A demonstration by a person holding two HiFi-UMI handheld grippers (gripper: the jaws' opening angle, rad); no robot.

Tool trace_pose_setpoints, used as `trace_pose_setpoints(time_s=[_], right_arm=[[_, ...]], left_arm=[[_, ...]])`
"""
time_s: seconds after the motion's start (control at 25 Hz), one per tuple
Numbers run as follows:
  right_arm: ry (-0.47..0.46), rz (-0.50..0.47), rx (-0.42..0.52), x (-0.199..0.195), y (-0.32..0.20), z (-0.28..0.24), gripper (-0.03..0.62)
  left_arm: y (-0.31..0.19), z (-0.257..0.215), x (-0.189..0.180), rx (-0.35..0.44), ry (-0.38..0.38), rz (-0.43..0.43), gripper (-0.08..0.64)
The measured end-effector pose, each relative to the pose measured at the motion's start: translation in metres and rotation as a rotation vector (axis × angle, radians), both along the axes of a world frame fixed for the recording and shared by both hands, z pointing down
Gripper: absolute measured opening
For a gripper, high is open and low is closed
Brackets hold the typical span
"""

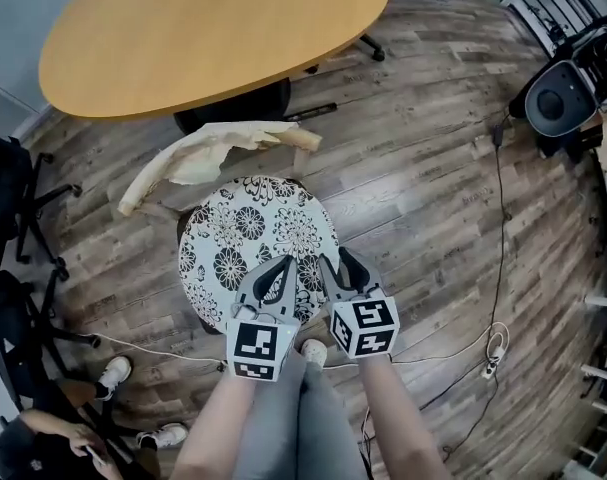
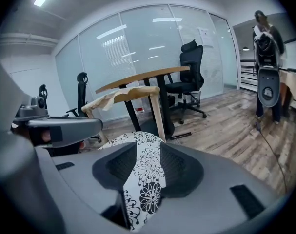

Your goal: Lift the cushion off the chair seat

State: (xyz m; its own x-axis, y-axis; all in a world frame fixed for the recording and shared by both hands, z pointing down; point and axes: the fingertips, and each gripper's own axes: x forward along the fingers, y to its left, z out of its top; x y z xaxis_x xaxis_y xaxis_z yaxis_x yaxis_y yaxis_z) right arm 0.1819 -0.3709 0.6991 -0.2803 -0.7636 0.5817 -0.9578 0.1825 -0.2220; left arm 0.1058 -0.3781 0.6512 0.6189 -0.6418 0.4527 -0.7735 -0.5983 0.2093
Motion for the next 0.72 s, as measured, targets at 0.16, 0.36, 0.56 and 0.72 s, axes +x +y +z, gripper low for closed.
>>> trace_pose_setpoints(time_s=[0.16, 0.36, 0.56, 0.72], right_arm=[[0.008, -0.015, -0.052, 0.006, -0.006, 0.047, 0.162], [0.047, -0.041, -0.114, 0.020, -0.011, 0.094, 0.184], [0.062, -0.049, -0.188, 0.029, -0.015, 0.135, 0.187], [0.024, -0.036, -0.246, 0.032, -0.016, 0.160, 0.187]], left_arm=[[-0.004, 0.031, 0.005, -0.017, -0.014, 0.022, 0.003], [-0.008, 0.060, 0.013, -0.038, -0.034, 0.043, 0.003], [-0.012, 0.077, 0.015, -0.049, -0.044, 0.062, 0.003], [-0.012, 0.087, 0.016, -0.053, -0.047, 0.070, 0.003]])
